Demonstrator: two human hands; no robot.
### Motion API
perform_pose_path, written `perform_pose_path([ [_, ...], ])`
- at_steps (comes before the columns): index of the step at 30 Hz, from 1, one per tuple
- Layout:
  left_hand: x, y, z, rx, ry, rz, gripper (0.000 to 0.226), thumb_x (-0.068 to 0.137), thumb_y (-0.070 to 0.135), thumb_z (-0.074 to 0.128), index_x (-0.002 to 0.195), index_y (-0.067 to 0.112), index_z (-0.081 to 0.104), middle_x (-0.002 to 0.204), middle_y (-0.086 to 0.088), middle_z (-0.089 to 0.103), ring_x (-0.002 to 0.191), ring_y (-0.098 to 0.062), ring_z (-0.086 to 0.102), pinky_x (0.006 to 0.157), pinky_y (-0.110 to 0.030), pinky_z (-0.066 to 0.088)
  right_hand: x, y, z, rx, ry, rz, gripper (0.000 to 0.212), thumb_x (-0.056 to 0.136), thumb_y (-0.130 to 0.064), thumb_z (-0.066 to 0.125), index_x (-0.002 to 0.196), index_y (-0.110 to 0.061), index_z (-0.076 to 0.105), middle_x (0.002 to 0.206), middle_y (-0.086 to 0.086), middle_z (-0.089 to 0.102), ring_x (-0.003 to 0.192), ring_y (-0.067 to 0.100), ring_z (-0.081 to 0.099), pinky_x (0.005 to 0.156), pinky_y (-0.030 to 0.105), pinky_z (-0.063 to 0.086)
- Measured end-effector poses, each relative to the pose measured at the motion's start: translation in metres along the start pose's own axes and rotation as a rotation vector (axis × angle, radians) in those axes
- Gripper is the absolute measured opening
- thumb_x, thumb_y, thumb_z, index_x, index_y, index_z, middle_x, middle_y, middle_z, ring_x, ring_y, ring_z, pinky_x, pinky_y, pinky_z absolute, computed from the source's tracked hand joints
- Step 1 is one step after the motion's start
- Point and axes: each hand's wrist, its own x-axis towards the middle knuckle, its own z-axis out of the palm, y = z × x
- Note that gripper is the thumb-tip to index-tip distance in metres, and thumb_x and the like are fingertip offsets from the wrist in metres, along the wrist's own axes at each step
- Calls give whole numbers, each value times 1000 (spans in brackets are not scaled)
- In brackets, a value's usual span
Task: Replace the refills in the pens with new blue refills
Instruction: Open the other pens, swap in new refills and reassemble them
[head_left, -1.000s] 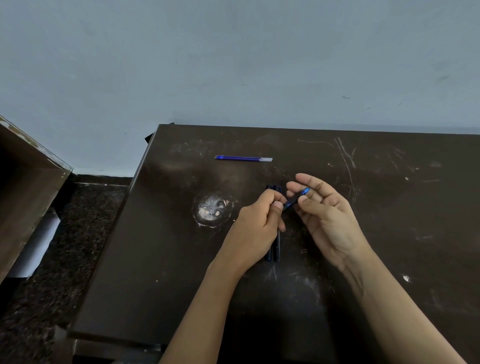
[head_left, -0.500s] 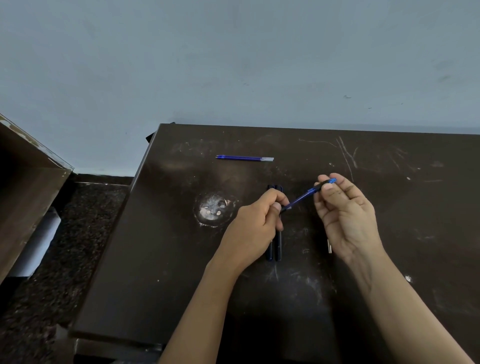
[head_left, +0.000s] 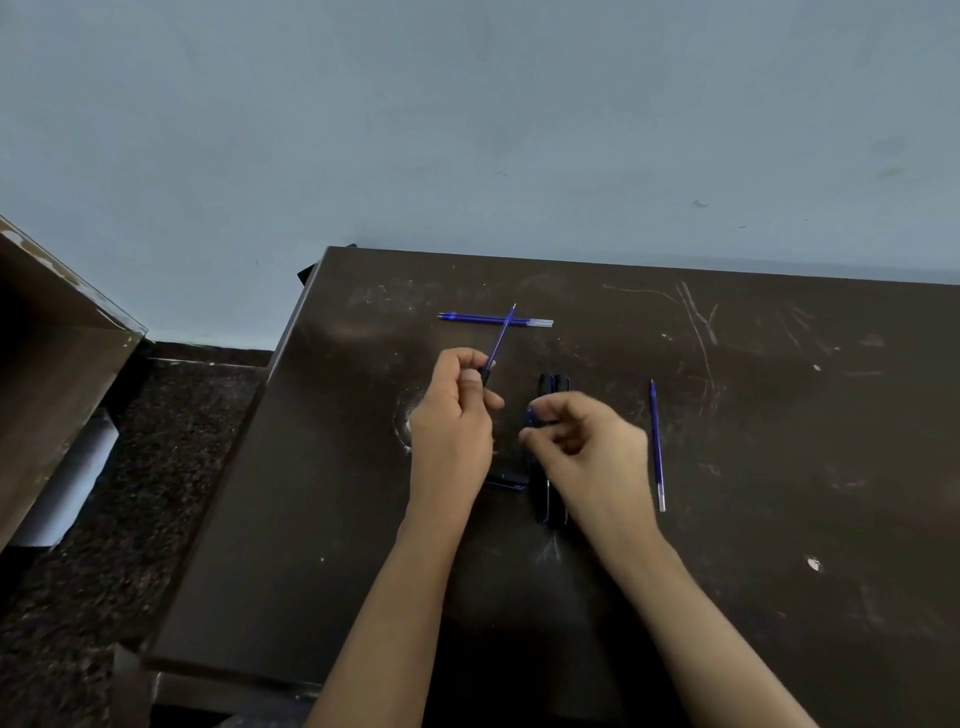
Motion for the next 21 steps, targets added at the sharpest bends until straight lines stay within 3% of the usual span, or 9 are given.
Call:
perform_pose_path([
  [2,0,0,-2,13,-2,-2,19,101,17,36,105,21,54,73,2,61,52,11,50,50,-4,39,-1,-2,6,-140,-65,-91,24,81,-12,70,103,-20,70,95,-11,63,73,-5,58,71,0,42],
  [4,0,-1,-2,27,2,-3,20,101,17,36,104,22,55,72,3,61,56,13,51,54,-2,39,-2,-2,10,-222,-101,-188,25,81,-7,69,104,-17,71,96,-6,66,80,0,59,75,3,43],
  [8,1,-1,-1,5,0,-30,20,100,19,36,102,25,55,70,6,62,56,10,52,52,-7,40,-4,2,20,-298,-161,-345,25,76,3,68,97,-11,74,92,4,71,87,19,66,80,34,55],
  [14,0,-1,0,10,-30,-45,20,101,20,36,102,27,55,68,8,60,64,1,55,60,-18,43,-5,3,26,-354,-181,-406,19,79,2,67,94,-9,75,90,5,72,85,21,65,76,31,54],
  [16,0,-1,0,1,-40,-46,20,101,20,36,101,27,54,68,7,60,62,5,54,59,-11,42,-4,3,24,-287,-132,-374,23,80,0,66,97,-12,74,92,2,71,86,15,64,80,25,52],
  [18,-1,-1,1,-8,-52,-40,20,101,18,36,101,27,54,69,6,60,60,12,52,55,-4,40,-2,-1,17,-163,-73,-258,25,83,-4,64,102,-18,72,93,-6,70,84,-1,61,79,8,44],
  [21,-1,-1,3,-1,-71,-23,20,100,19,36,98,30,52,69,6,60,59,12,51,55,-2,38,2,-4,8,21,-15,-5,23,89,-15,59,106,-26,71,92,-14,70,84,-3,63,78,10,49],
])
